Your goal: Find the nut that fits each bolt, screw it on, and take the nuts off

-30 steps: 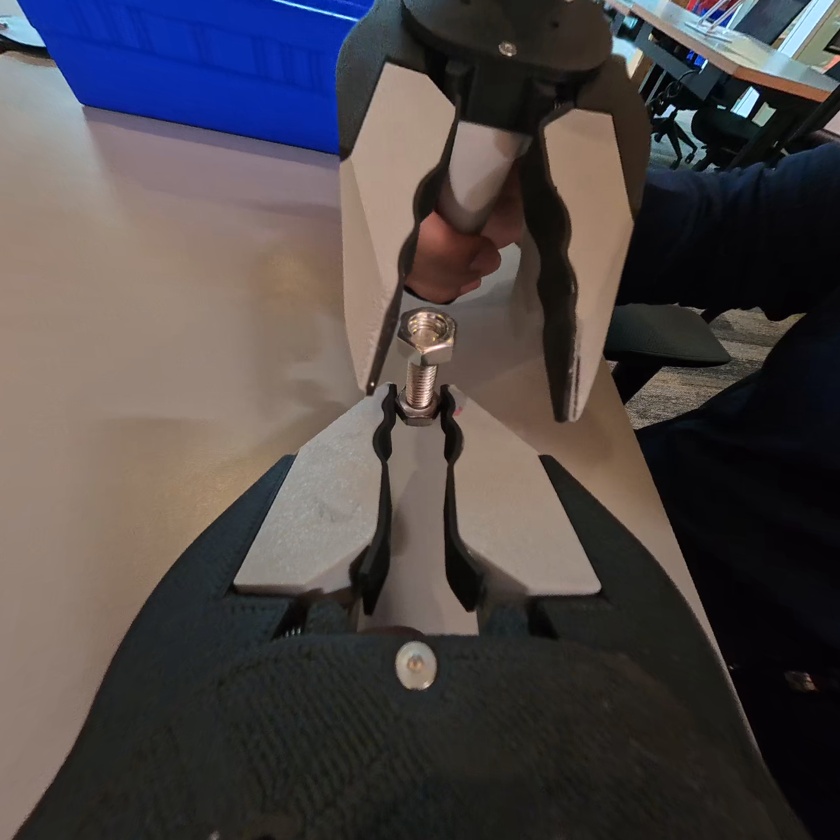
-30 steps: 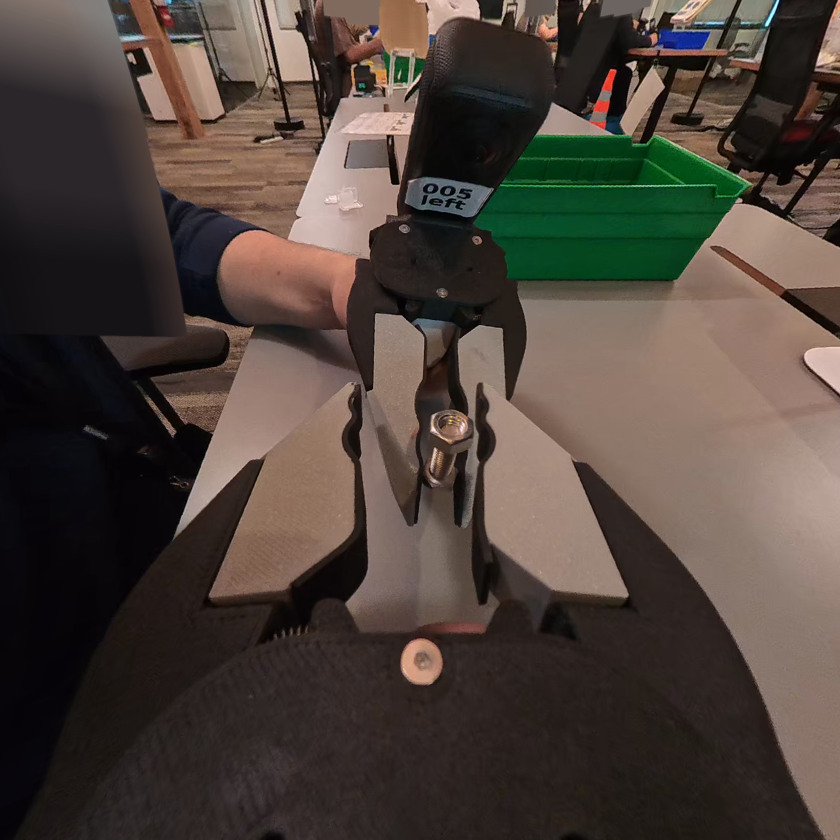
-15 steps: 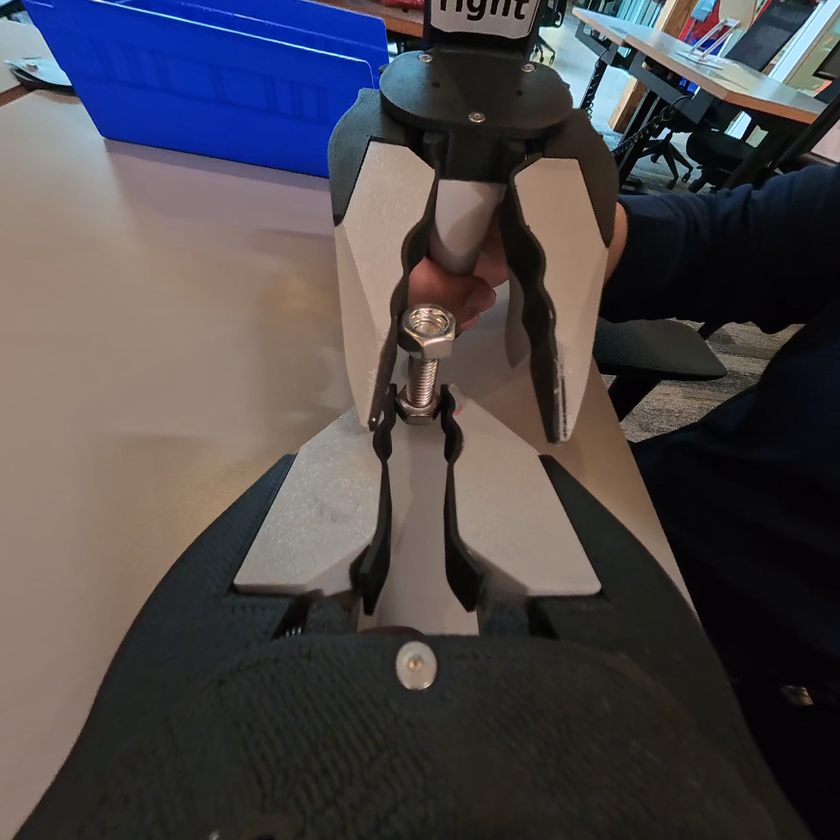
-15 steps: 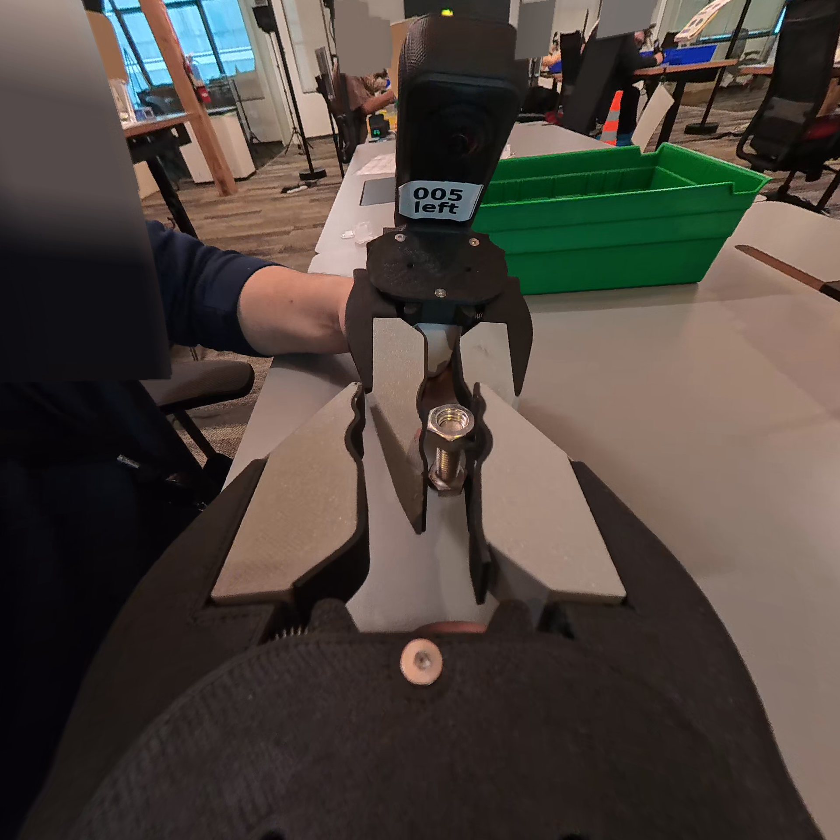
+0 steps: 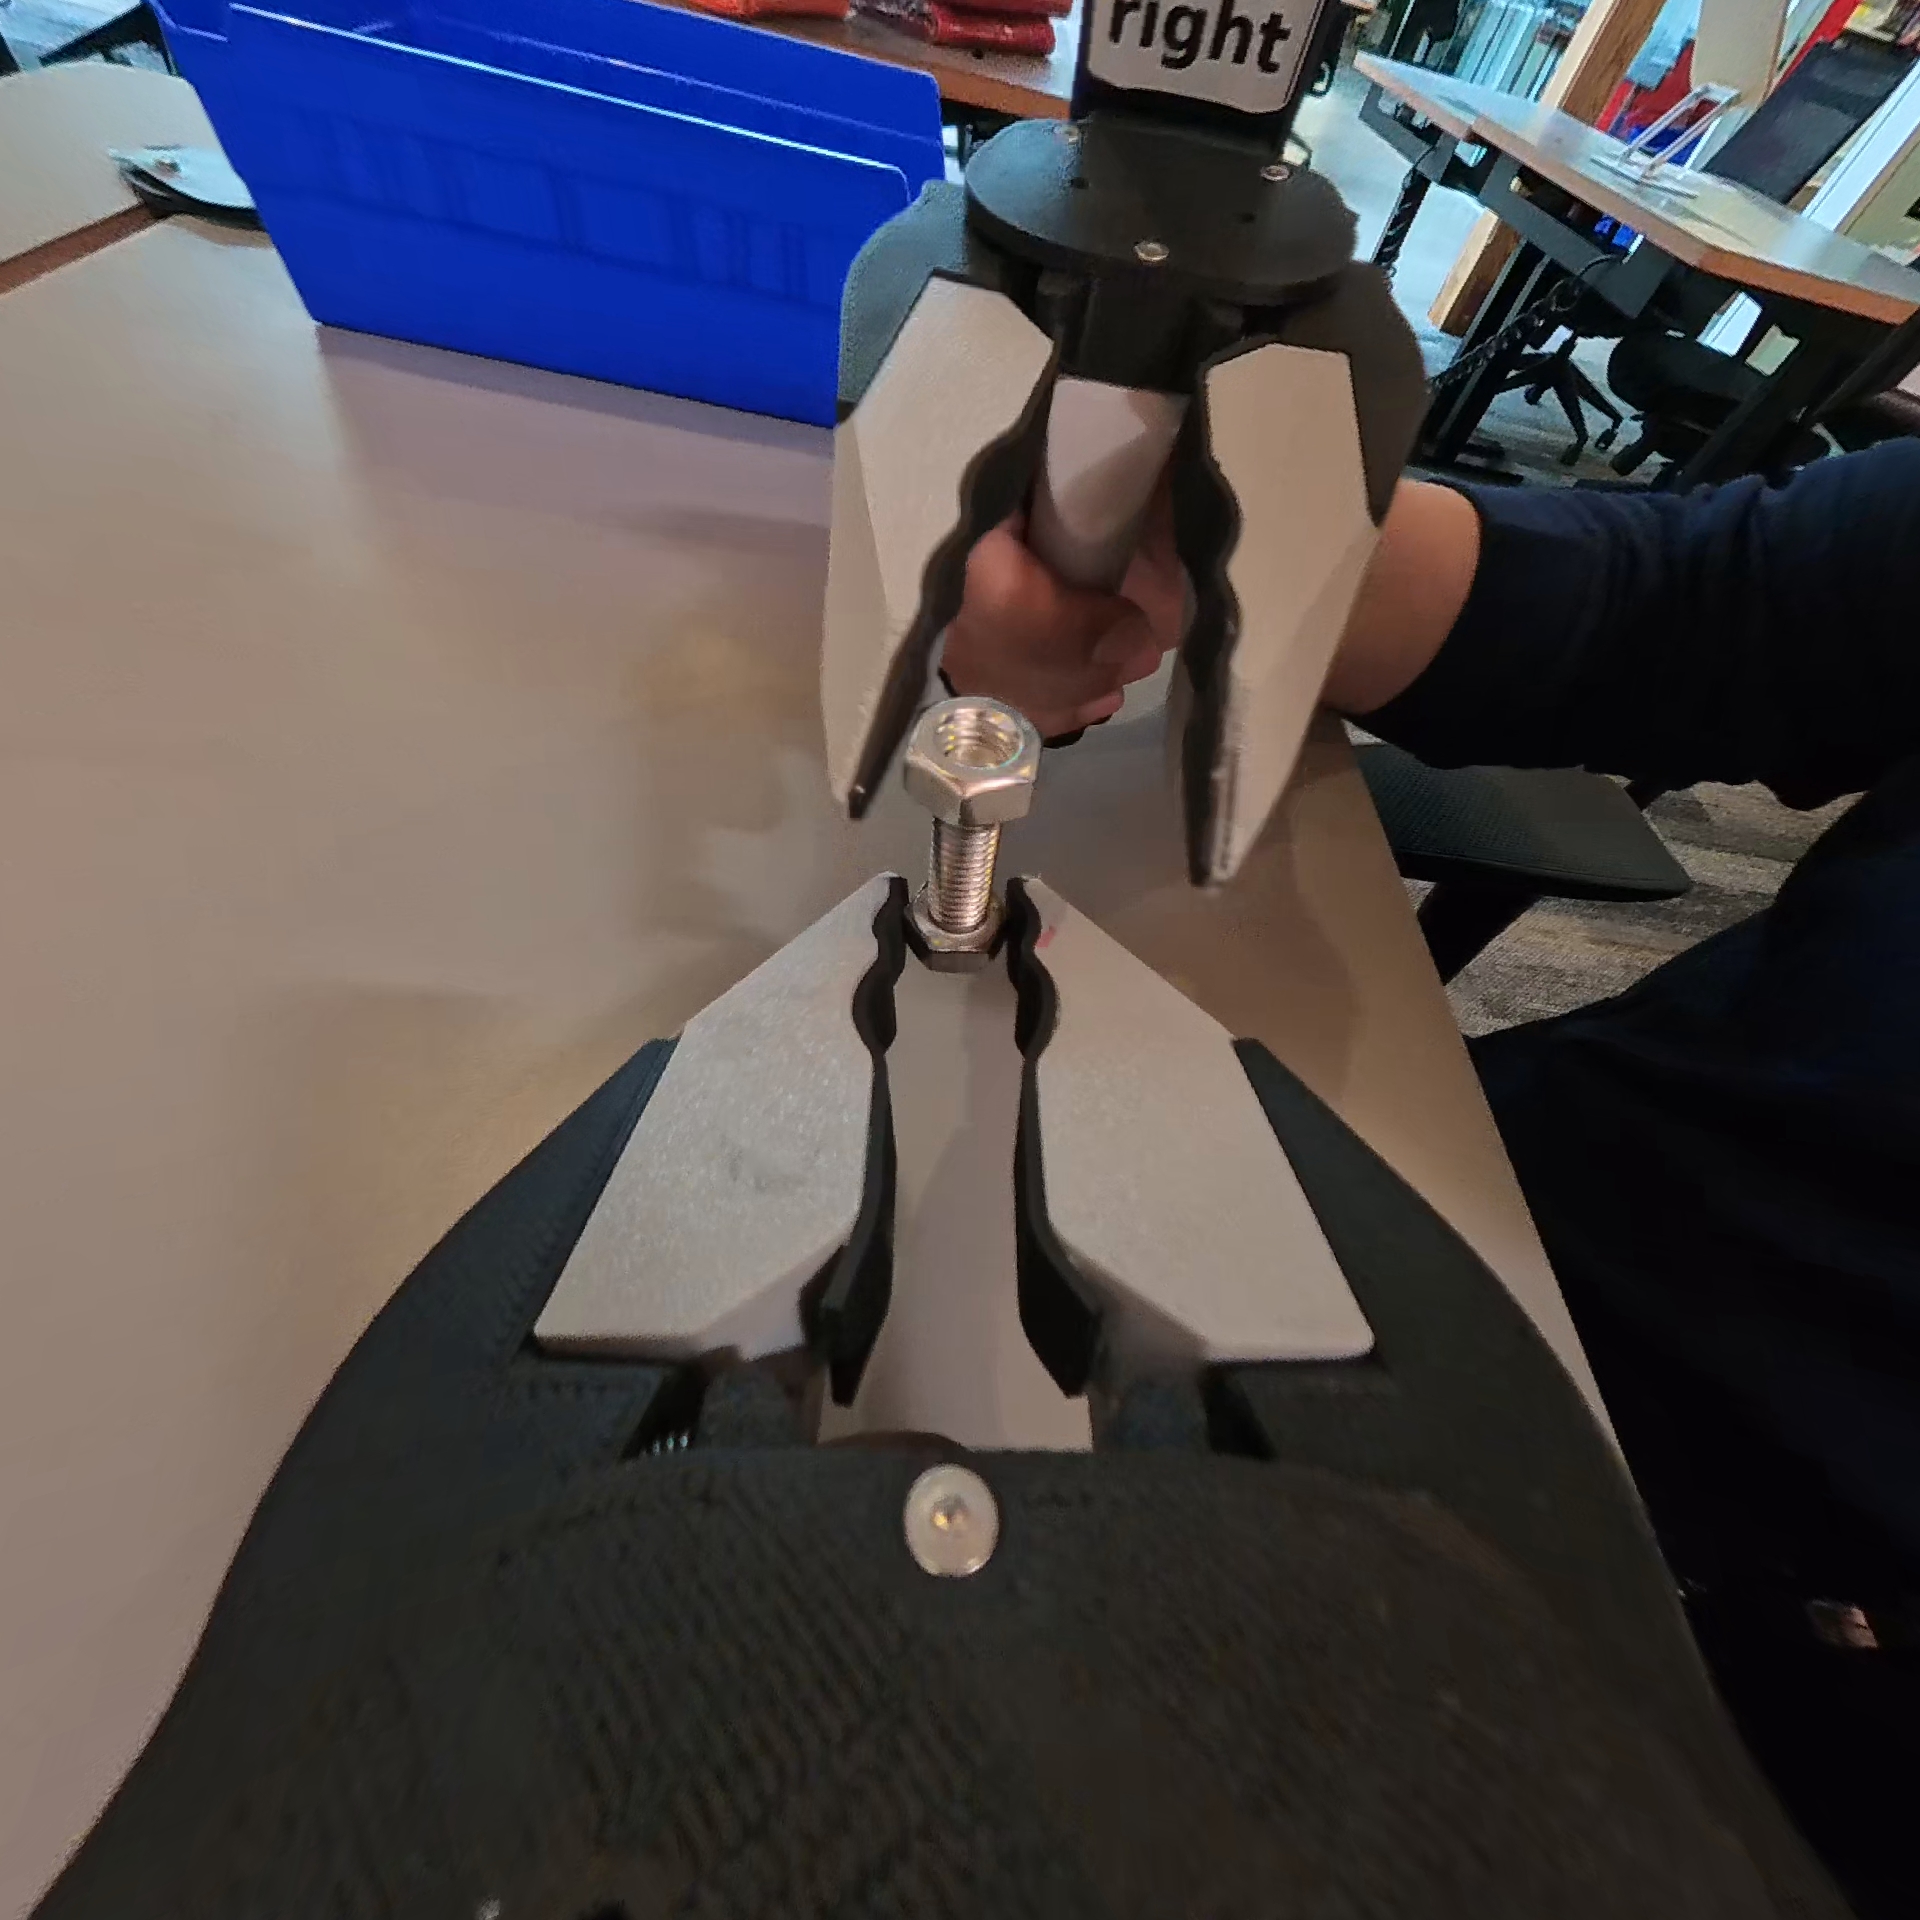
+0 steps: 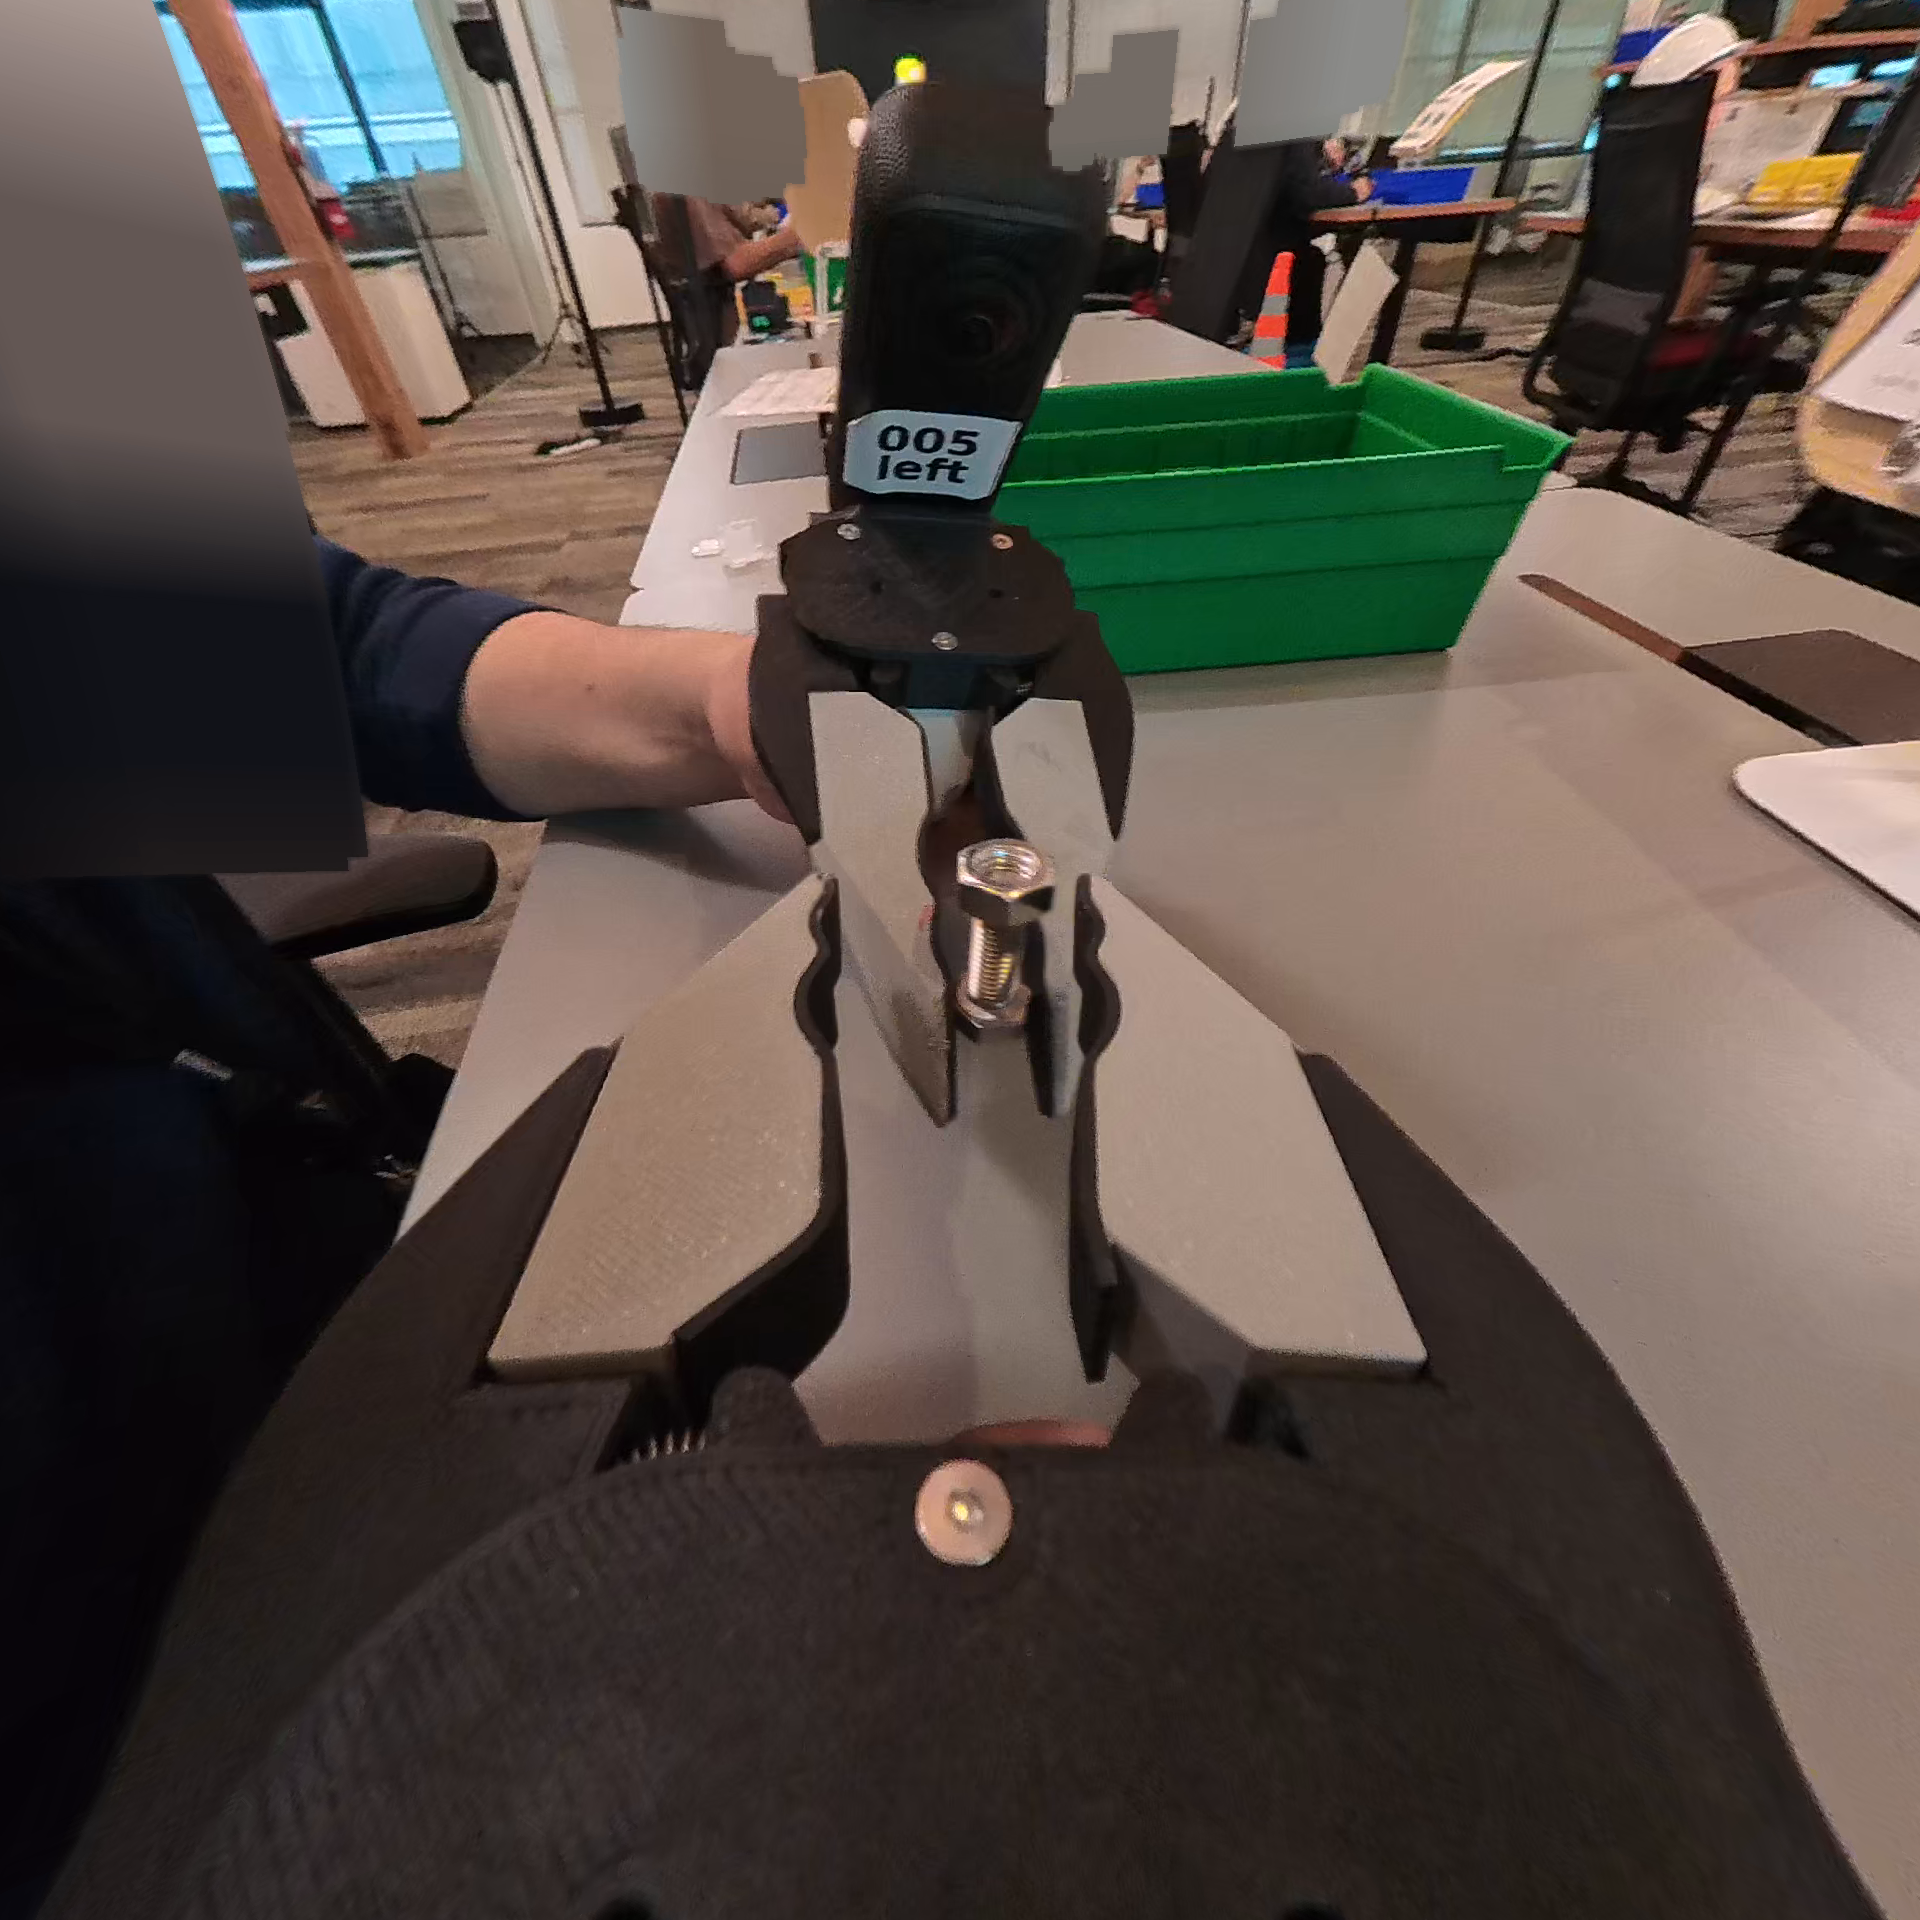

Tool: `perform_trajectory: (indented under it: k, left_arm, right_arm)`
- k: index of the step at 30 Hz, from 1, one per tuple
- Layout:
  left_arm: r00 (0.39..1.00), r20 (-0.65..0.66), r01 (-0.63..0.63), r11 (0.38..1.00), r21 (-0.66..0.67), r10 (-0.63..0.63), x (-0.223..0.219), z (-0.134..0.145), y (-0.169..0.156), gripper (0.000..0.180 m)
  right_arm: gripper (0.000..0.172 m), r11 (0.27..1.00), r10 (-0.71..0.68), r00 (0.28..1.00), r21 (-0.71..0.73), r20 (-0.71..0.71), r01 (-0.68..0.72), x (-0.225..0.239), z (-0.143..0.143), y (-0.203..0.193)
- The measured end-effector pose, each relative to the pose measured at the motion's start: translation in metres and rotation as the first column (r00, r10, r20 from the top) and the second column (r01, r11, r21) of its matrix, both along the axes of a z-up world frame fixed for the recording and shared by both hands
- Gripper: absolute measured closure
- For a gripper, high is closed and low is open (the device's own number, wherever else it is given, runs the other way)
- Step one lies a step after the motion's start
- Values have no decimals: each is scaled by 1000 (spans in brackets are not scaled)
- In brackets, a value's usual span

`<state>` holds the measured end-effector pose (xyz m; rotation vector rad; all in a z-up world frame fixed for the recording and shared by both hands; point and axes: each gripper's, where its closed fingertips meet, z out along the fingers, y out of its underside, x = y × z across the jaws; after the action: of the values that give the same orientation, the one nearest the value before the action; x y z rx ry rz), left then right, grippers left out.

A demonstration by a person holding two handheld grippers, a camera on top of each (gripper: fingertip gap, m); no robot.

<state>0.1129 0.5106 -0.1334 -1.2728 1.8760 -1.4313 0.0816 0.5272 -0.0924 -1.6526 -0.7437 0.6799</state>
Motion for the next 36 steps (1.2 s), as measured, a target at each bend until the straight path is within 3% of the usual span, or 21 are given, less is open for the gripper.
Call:
perform_trajectory:
  k: [4,10,18,27,32,34,36]
  left_arm:
    - [1000,-1,15,1000,6,-15,0,0,-4,163]
    - [1000,-2,3,1000,4,-3,0,-1,-2,163]
    - [993,5,-120,991,65,120,11,-3,9,164]
    - [966,-18,-254,962,104,257,19,-11,17,163]
    - [968,-42,-242,967,77,246,18,-13,16,163]
    - [970,-42,-234,969,74,238,17,-12,16,163]
    - [976,-38,-210,975,72,213,16,-12,15,163]
  right_arm:
    - [147,999,-28,1000,37,5,28,6,3,4]
    - [158,997,-41,999,59,15,40,8,6,4]
    - [158,974,-213,973,97,91,204,18,3,11]
    - [158,855,-514,850,153,119,496,25,-3,18]
    - [158,852,-517,854,118,51,509,28,-5,17]
    - [145,868,-489,872,115,37,482,27,-2,15]
    - [142,893,-440,897,129,51,431,26,1,10]
